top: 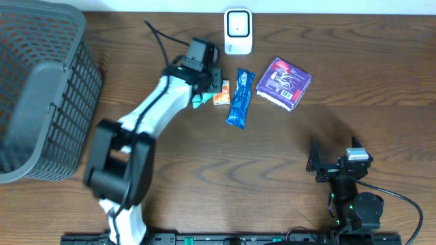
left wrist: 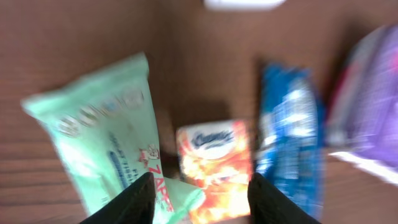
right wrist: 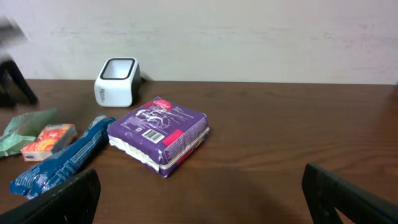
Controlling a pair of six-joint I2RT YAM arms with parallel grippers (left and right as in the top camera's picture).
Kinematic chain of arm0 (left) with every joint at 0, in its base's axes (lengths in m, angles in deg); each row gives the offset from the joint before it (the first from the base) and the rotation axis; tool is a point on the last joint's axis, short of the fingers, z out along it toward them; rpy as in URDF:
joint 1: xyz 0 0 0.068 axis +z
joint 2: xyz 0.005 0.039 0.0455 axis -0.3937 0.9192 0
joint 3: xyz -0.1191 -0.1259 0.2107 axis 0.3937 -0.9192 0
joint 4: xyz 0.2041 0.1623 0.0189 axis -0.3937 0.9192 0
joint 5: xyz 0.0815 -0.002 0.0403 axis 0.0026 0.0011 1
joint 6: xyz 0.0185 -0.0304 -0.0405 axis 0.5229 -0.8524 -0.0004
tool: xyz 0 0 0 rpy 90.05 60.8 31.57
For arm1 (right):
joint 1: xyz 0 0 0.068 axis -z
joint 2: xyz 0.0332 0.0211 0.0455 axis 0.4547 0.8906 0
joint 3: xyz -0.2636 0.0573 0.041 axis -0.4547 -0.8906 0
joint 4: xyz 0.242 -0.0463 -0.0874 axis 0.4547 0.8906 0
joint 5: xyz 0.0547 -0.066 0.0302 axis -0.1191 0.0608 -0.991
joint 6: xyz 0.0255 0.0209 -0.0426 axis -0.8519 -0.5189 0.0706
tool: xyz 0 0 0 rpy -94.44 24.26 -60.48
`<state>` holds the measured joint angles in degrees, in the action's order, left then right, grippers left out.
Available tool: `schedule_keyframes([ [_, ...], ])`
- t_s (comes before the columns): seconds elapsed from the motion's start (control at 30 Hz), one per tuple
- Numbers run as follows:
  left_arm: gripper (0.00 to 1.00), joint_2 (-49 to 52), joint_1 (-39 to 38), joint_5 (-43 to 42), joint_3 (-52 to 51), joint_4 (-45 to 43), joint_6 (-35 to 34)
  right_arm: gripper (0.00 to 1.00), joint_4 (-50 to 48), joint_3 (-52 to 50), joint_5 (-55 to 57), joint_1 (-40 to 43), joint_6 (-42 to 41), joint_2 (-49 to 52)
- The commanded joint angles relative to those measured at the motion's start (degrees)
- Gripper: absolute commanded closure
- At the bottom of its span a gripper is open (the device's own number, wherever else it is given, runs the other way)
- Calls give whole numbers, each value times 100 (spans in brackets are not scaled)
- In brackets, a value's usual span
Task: Scan the item barcode
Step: 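Carry the green packet to the scanner and place it left of the orange pack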
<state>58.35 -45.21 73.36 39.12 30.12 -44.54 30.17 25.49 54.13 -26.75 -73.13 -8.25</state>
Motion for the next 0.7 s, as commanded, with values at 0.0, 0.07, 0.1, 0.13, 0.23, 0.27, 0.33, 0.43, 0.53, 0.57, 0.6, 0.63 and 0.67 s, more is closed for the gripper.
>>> schedule_keyframes([
  [0.0,44,-1386,225,39,72,-13,-9,1,24,-9,9,-39,-76,-31],
  [0.07,35,-1978,431,39,72,74,-11,1,24,-9,9,-39,-76,-31],
  [0.1,34,-2098,485,44,72,111,-9,1,24,-9,9,-39,-76,-31],
  [0.13,28,-2367,621,42,72,210,-11,1,22,-9,7,-39,-76,-31],
  [0.23,12,-3025,1132,83,72,734,-13,1,24,-9,9,-39,-76,-31],
  [0.27,7,-3154,1274,114,72,918,-11,1,24,-9,9,-39,-76,-31],
  [0.33,2,-3357,1547,146,72,1338,-11,1,24,-9,9,-39,-76,-31],
  [0.43,2,-3519,1858,146,72,1998,-11,1,24,-9,7,-39,-76,-31],
  [0.53,2,-3534,2068,146,72,2828,-11,1,24,-9,9,-39,-76,-31],
  [0.57,2,-3532,2079,146,70,3027,-11,1,24,-9,7,-39,-76,-31],
  [0.6,2,-3532,2076,146,57,3185,-11,1,22,-9,9,-39,-76,-31],
  [0.63,2,-3532,2076,144,48,3311,-11,1,22,-9,9,-39,-76,-31],
  [0.67,2,-3532,2076,144,42,3464,-11,1,24,-9,7,-39,-76,-31],
])
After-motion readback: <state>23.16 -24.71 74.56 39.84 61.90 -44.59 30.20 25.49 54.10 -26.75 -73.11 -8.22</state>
